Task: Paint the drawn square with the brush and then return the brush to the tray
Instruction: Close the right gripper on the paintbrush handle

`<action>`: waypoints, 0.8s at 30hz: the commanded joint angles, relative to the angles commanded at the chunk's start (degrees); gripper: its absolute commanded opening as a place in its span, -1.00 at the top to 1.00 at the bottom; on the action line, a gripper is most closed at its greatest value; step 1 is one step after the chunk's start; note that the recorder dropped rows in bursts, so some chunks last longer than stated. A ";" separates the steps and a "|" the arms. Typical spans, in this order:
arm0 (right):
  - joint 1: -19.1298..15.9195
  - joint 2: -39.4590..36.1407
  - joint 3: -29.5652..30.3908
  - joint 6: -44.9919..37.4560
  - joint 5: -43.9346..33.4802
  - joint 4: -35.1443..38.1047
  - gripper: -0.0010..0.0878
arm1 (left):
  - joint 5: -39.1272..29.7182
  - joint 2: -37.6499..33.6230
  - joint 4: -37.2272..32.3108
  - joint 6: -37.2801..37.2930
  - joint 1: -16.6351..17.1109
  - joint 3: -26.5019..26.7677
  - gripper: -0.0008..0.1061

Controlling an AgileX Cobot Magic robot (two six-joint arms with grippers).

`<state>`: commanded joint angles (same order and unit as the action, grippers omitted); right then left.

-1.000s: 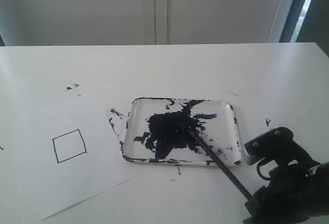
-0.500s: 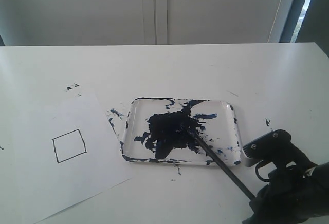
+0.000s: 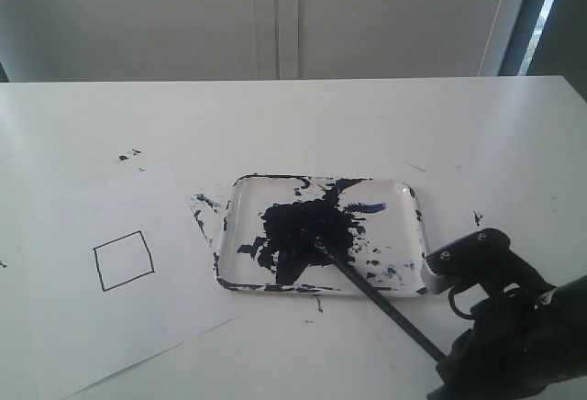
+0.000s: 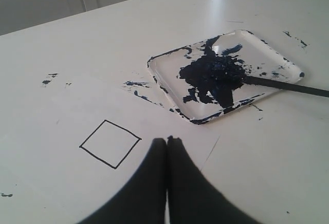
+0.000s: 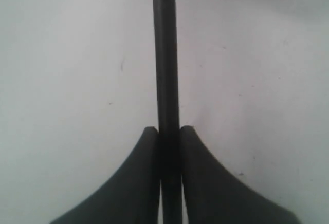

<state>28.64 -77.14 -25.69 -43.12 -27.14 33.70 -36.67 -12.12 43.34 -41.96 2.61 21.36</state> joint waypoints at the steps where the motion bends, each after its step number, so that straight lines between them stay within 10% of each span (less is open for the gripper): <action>1: 0.00 0.40 -0.59 0.58 -0.58 0.00 0.98 | 0.00 0.00 -0.11 0.00 0.00 0.00 0.99; 24: 0.00 3.96 -5.61 15.00 -4.16 -20.47 0.98 | 0.10 0.00 -0.11 0.00 0.00 0.00 0.99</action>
<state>28.64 -73.18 -31.30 -28.12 -31.30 13.23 -36.57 -12.12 43.22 -41.96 2.61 21.36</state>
